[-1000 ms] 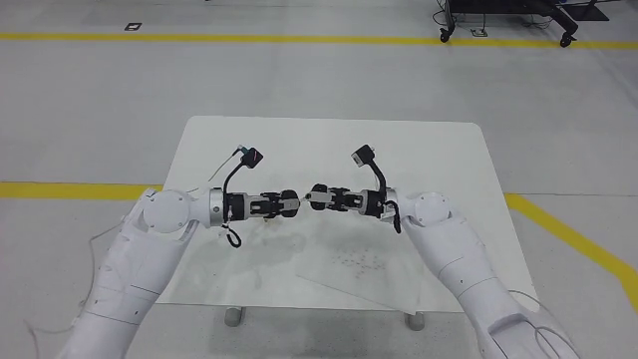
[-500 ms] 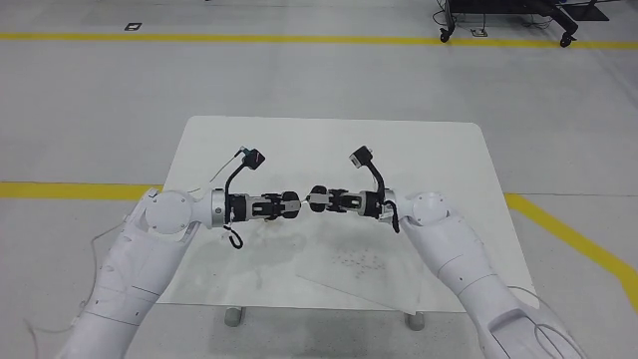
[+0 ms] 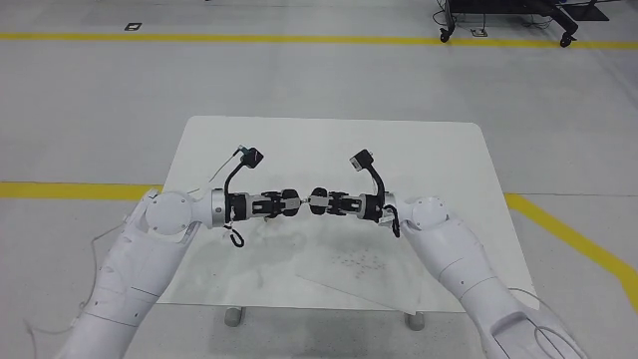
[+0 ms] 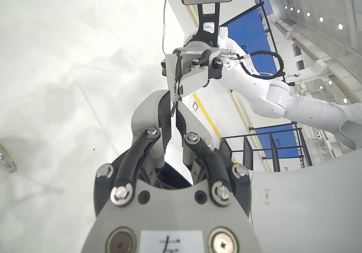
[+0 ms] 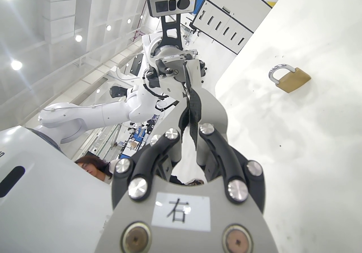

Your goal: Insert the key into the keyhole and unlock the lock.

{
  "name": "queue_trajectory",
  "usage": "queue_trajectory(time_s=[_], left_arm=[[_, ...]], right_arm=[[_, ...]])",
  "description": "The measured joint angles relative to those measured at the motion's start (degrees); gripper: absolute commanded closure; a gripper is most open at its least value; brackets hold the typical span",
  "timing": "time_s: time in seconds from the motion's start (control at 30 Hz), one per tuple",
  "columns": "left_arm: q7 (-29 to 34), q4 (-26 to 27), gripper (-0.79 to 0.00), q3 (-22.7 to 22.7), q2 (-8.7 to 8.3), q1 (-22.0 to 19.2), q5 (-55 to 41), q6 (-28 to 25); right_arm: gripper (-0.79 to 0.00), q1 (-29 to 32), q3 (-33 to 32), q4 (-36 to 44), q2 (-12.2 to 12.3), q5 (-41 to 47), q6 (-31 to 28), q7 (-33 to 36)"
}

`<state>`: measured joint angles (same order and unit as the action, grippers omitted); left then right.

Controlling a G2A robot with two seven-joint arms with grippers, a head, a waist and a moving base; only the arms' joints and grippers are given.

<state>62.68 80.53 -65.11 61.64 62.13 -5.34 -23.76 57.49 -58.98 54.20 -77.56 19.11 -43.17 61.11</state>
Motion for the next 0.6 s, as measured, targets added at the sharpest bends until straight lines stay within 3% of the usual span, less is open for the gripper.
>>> queue_trajectory(time_s=[0.23, 0.33, 0.47, 0.6], left_arm=[[-1.2, 1.1, -0.785, -1.7, -0.51, 0.6, 0.0, 0.1], [-3.6, 2.9, -0.785, -4.1, -1.19, 1.7, 4.0, 0.8], [-8.6, 9.8, -0.785, -10.0, -2.57, 5.3, 13.2, 3.7], [-8.9, 9.9, -0.785, -10.2, -2.64, 5.5, 14.7, 4.0]], right_arm=[[0.0, 2.4, -3.3, 1.5, 1.8, 1.4, -3.8, -3.8], [0.0, 4.5, -5.7, 3.1, 2.9, 2.3, -5.7, -5.7], [0.0, 6.9, -8.8, 5.4, 4.0, 3.6, -7.5, -7.5], [0.0, 6.8, -8.6, 5.3, 4.0, 3.6, -7.4, -7.4]])
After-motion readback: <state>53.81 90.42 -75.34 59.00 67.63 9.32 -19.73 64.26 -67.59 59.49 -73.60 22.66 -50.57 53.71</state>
